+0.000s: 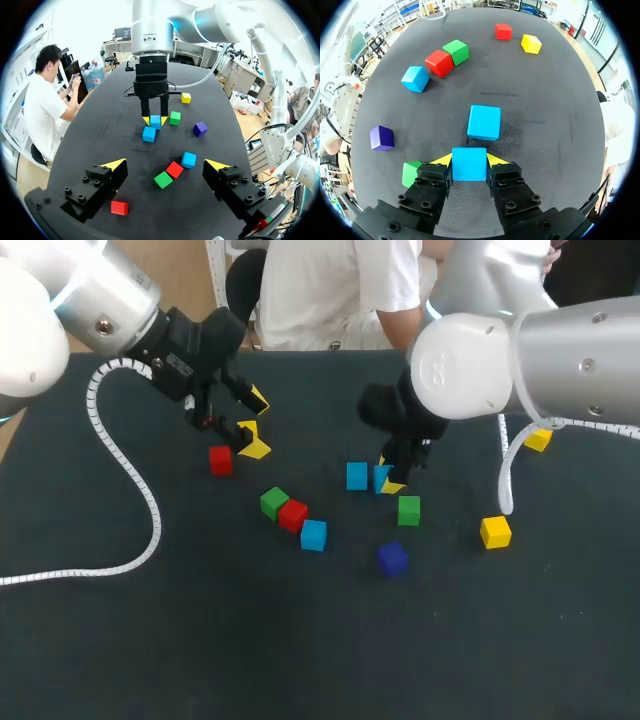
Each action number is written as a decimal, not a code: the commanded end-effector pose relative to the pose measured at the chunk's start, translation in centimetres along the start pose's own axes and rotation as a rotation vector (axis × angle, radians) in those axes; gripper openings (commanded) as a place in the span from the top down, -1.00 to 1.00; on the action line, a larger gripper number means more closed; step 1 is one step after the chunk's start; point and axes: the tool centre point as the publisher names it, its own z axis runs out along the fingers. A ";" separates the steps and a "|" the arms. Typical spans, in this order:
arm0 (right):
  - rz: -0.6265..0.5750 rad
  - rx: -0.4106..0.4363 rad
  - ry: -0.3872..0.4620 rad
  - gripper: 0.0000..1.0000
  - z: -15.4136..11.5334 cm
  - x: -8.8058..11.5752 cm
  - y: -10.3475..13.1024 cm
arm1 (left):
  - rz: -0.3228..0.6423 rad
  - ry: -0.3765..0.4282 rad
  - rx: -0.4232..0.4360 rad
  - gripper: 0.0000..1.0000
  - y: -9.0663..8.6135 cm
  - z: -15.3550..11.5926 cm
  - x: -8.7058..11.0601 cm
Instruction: Place the blue cubes, place green cubes on the blue cubes, place the yellow cubes on the green cubes, then place the red cubes on the yellow cubes, and place purple cube on the red cubes.
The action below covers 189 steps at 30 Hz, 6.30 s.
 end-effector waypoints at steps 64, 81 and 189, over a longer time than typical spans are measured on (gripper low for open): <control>0.016 -0.010 0.009 1.00 0.3 0.4 -1.4 | -0.001 0.003 0.001 -1.00 0.0 0.0 0.0; 0.019 -0.016 0.010 0.89 0.6 0.4 -1.5 | -0.001 0.003 0.001 -1.00 0.0 0.0 0.0; 0.111 0.010 -0.379 -1.00 -7.1 4.0 1.6 | -0.001 0.003 0.001 -1.00 0.0 0.0 0.0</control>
